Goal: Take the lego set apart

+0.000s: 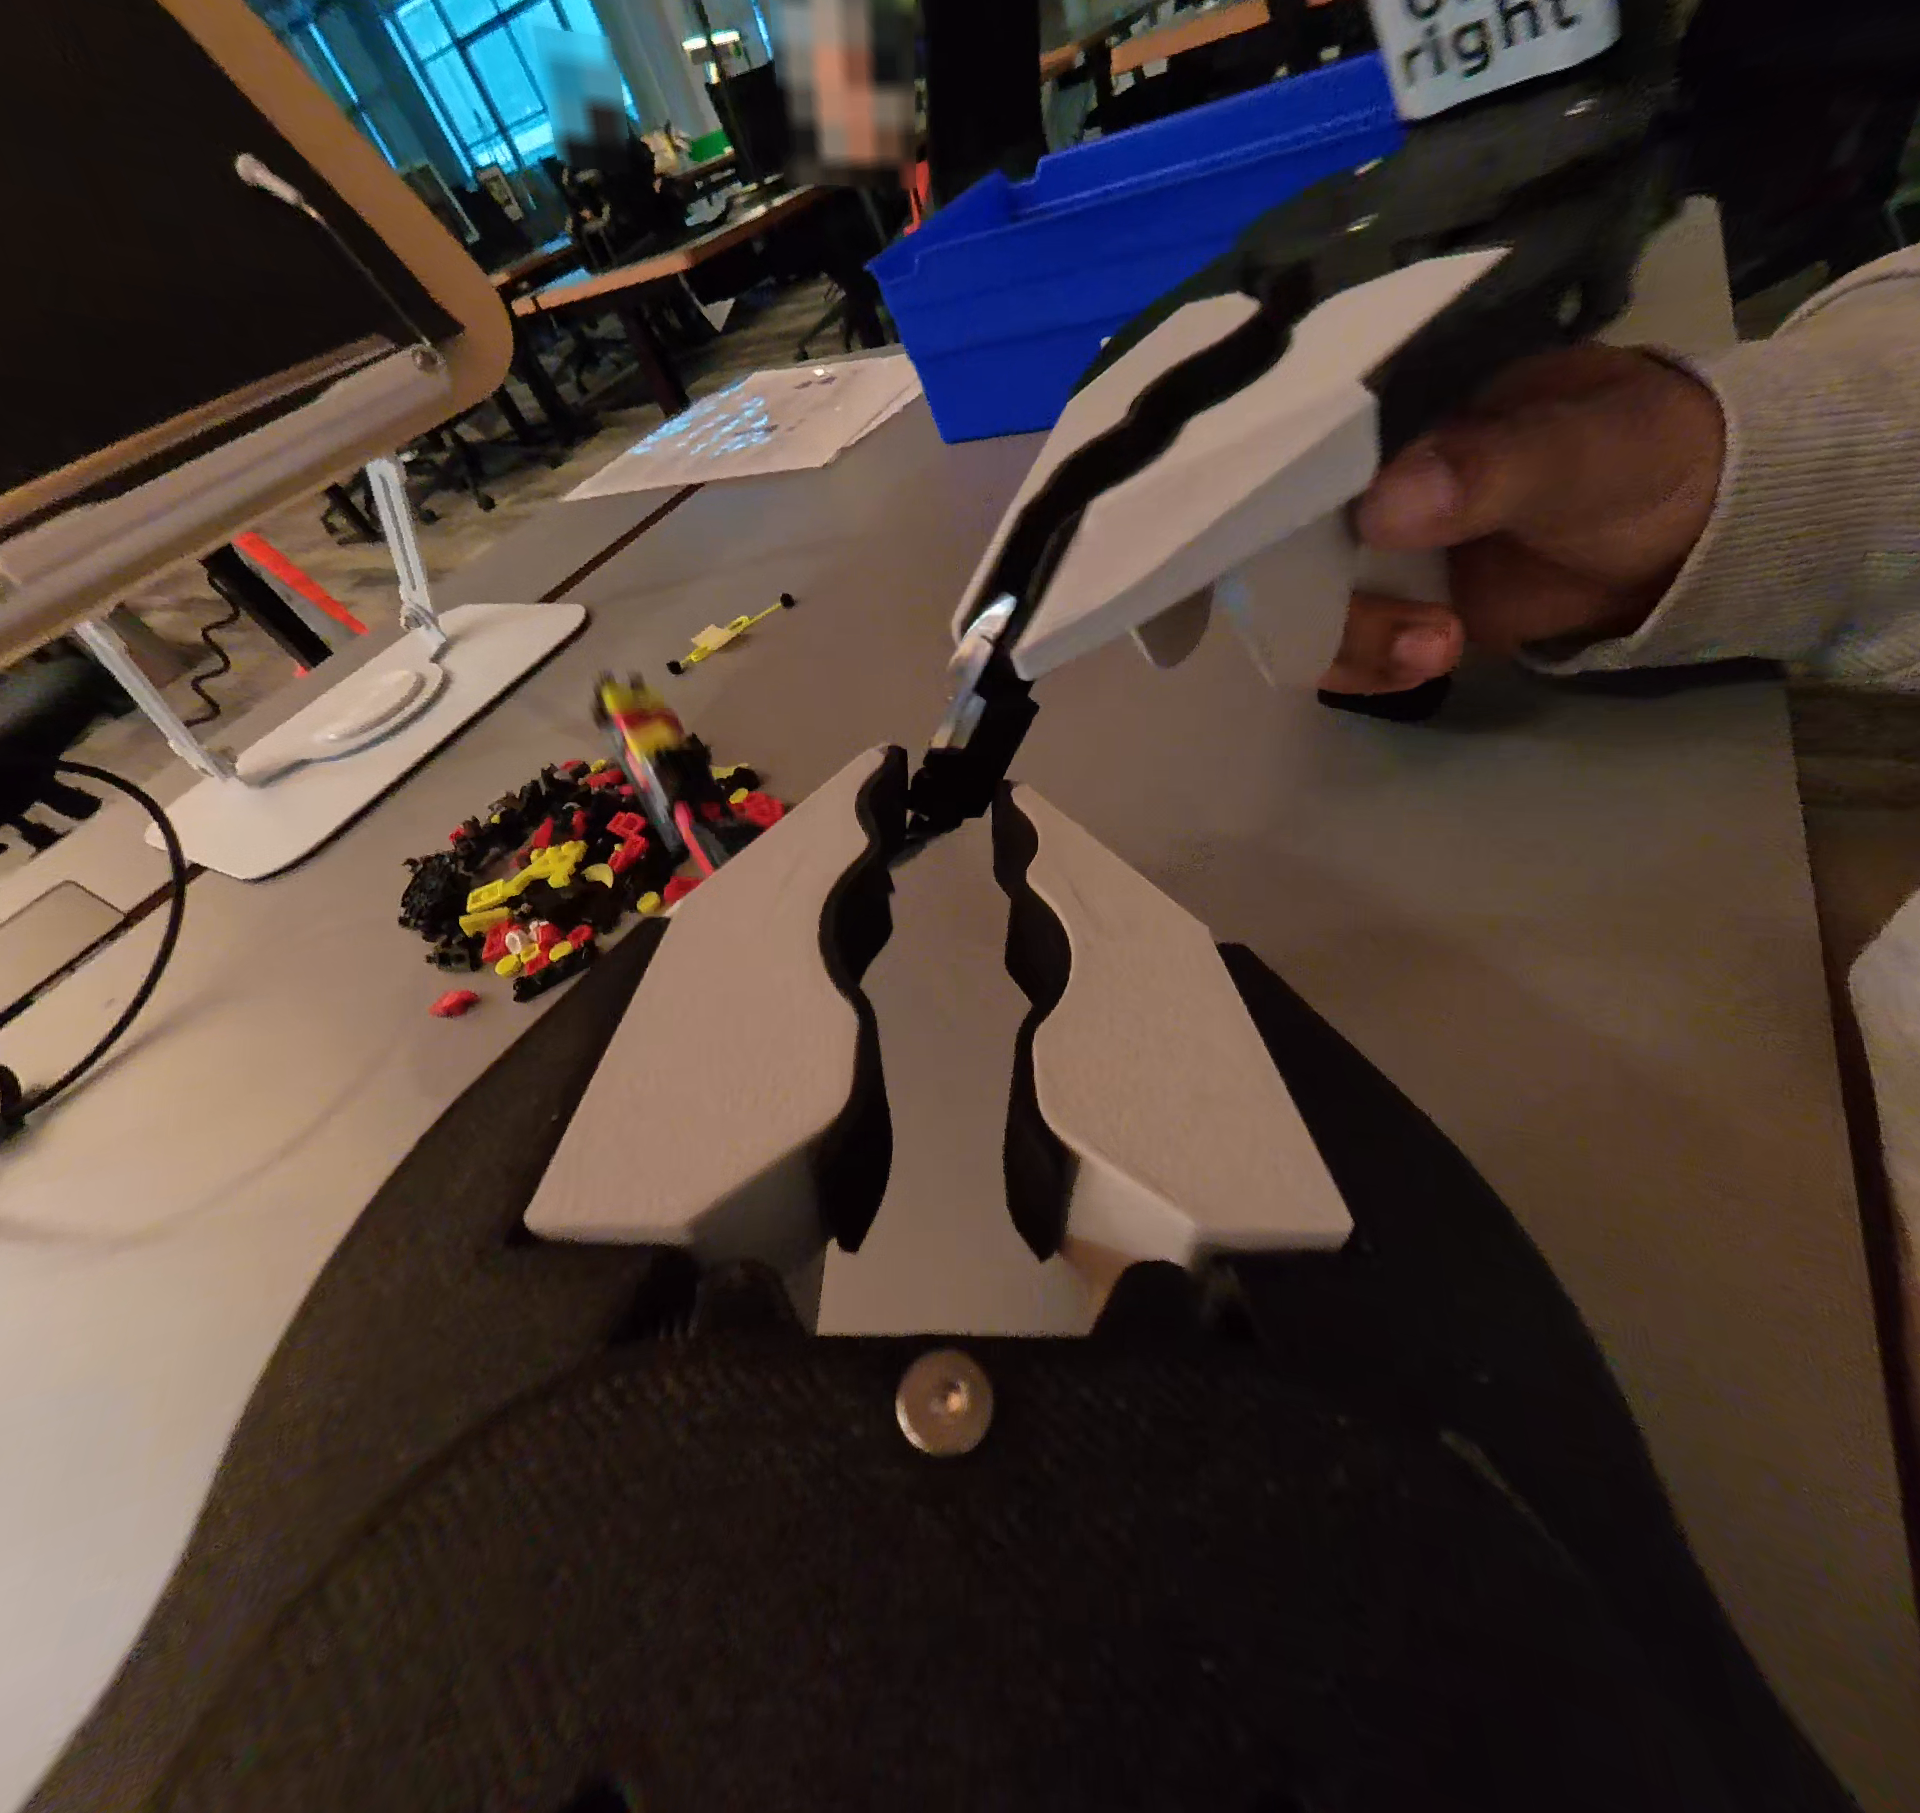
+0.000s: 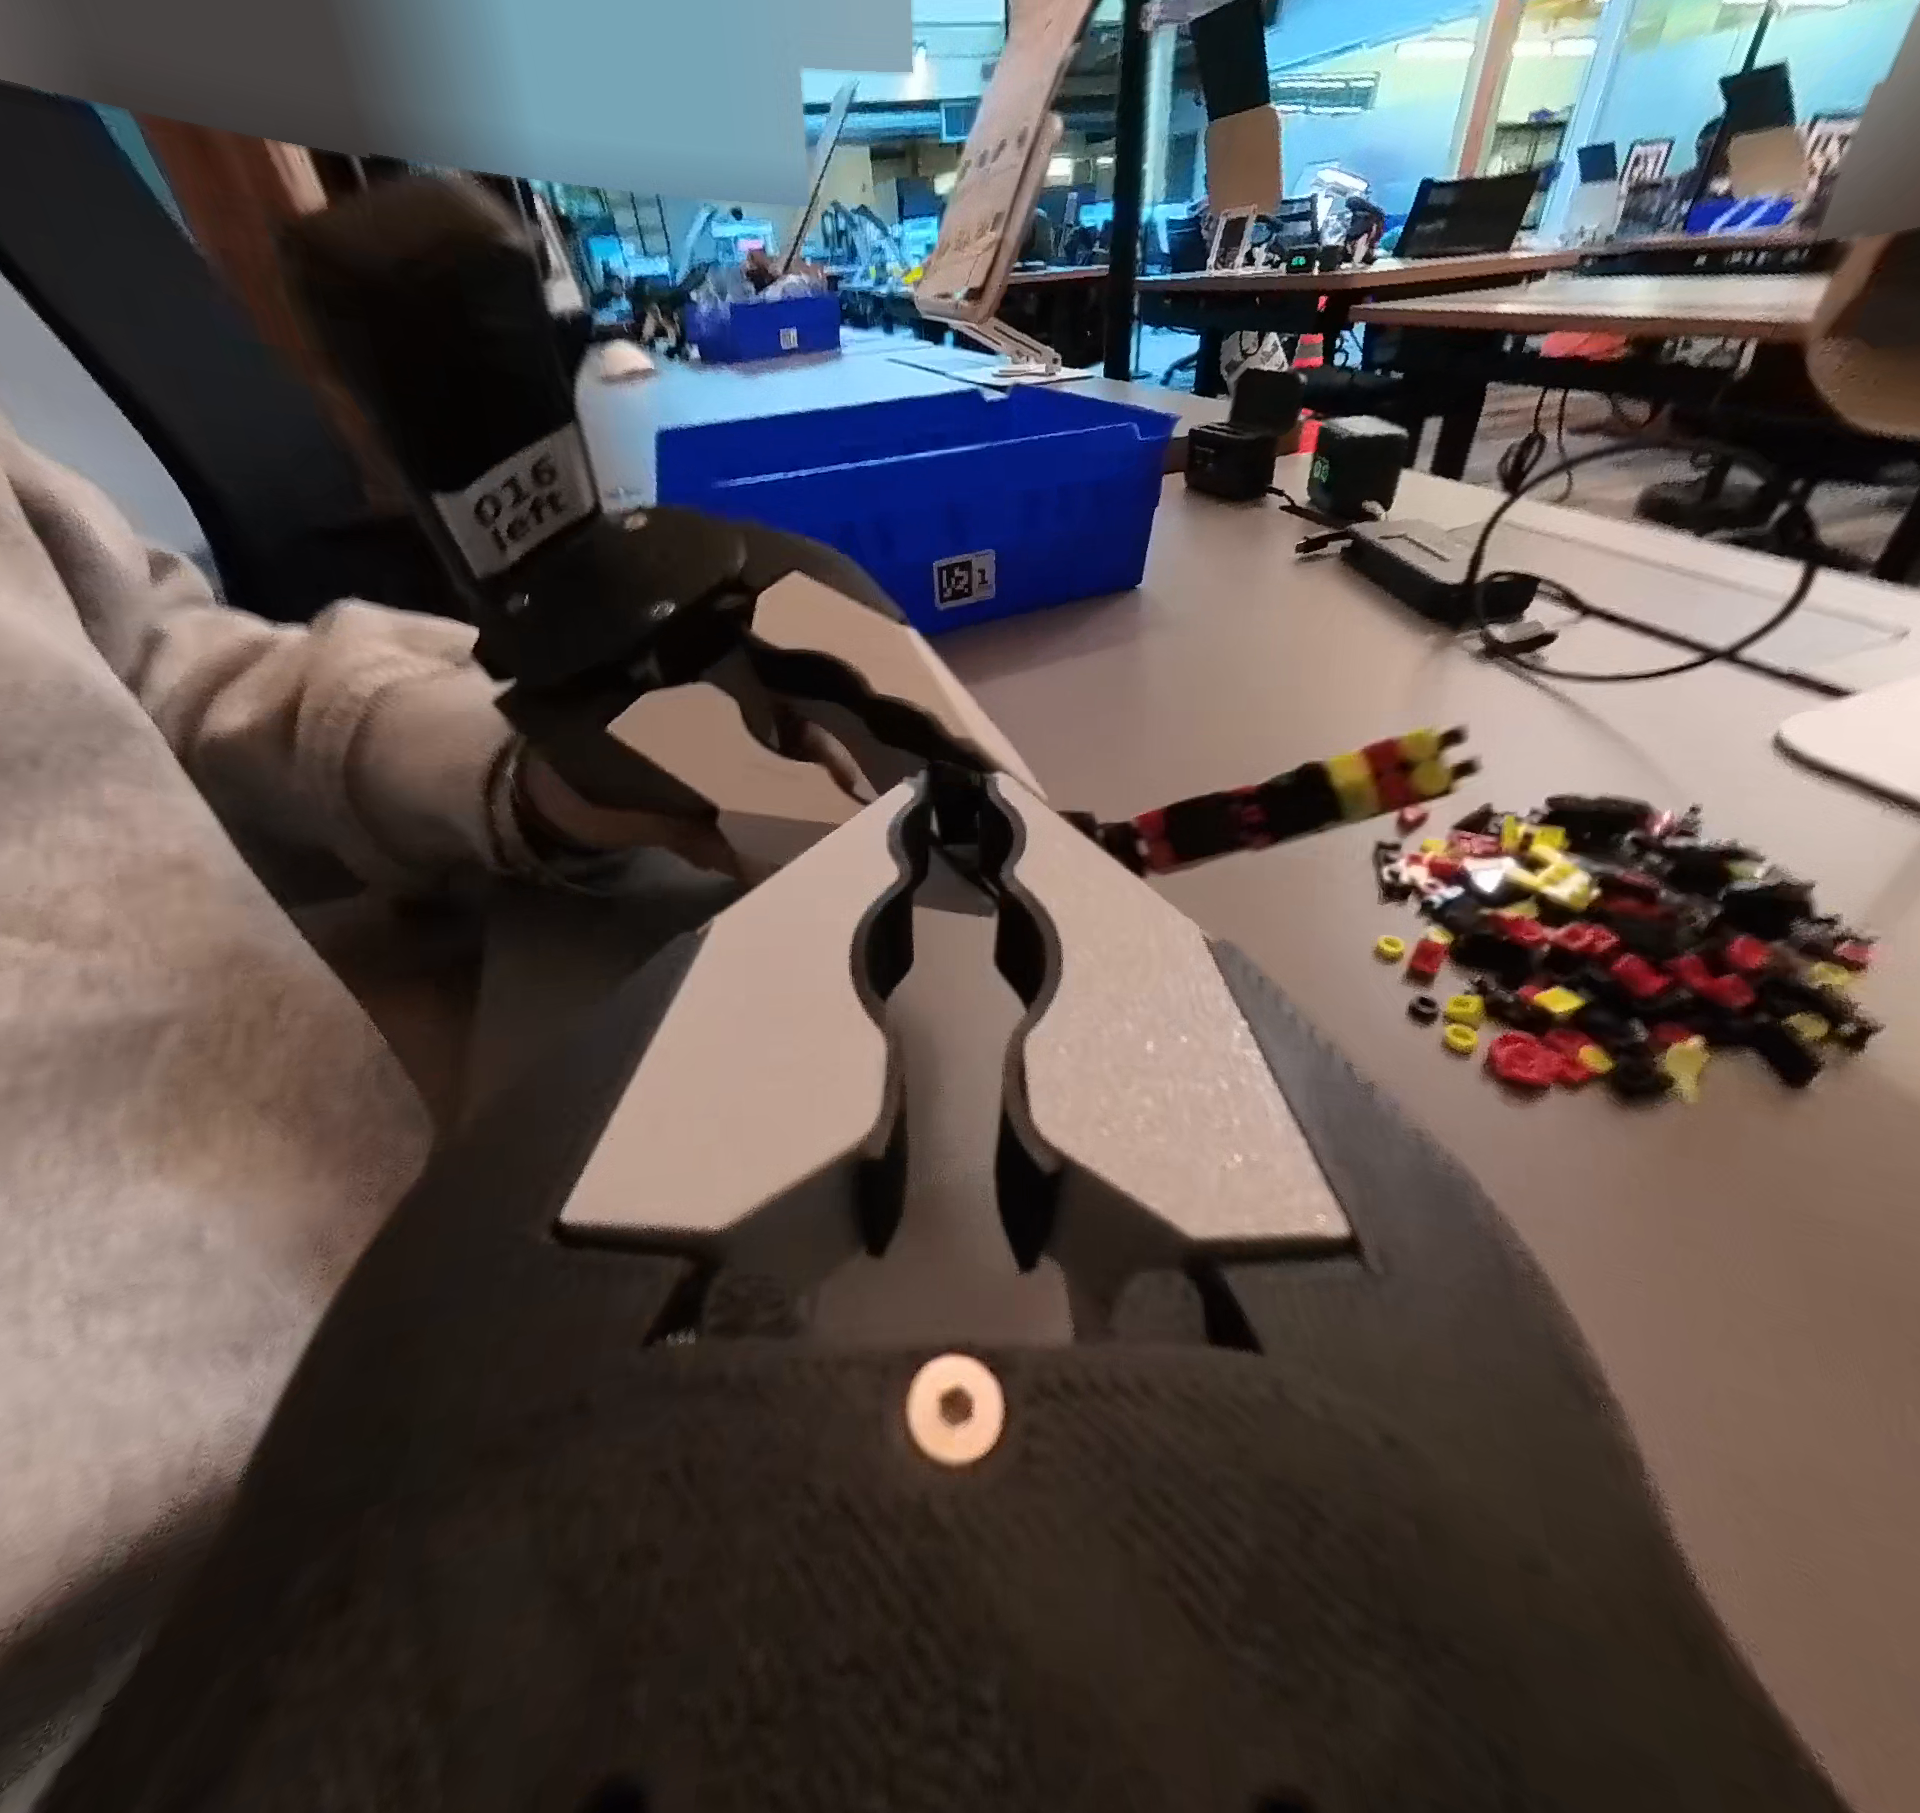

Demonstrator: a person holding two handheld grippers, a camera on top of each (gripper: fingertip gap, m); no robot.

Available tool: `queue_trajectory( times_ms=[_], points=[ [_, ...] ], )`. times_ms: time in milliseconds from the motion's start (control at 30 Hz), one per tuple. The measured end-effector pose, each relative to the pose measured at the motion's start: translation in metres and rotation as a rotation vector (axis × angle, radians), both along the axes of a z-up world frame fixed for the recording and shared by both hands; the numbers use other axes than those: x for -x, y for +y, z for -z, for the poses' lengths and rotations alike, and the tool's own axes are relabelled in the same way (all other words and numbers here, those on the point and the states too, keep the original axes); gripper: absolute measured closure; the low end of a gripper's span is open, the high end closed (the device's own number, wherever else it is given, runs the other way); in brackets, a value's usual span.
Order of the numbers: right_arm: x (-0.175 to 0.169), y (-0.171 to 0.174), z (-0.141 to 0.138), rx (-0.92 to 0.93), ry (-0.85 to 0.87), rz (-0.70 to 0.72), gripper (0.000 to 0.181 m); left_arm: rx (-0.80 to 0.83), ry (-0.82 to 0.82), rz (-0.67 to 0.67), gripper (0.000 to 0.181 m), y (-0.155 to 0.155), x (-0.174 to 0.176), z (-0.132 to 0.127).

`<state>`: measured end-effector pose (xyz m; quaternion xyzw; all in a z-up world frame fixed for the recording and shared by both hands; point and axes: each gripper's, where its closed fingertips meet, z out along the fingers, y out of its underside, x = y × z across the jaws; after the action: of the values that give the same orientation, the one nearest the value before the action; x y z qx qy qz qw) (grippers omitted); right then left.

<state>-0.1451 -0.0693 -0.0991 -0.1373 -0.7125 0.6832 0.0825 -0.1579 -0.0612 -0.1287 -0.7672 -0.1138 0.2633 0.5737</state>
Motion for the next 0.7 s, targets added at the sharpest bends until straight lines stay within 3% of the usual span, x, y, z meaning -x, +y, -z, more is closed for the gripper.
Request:
queue_trajectory(
  times_ms=[200,400,700],
  points=[
    [-0.009,-0.01,0.007,-0.153,0.244,0.042,0.173,0.02,-0.055,-0.023,0.167,-0.001,0.003,0.005],
    [-0.008,-0.009,0.005,-0.195,0.348,0.083,0.175,0.022,-0.055,-0.022,0.168,0.0,0.003,0.006],
    [-0.004,-0.006,0.01,-0.123,0.212,0.039,0.174,0.086,-0.053,-0.006,0.171,-0.001,0.003,0.014]
  ],
)
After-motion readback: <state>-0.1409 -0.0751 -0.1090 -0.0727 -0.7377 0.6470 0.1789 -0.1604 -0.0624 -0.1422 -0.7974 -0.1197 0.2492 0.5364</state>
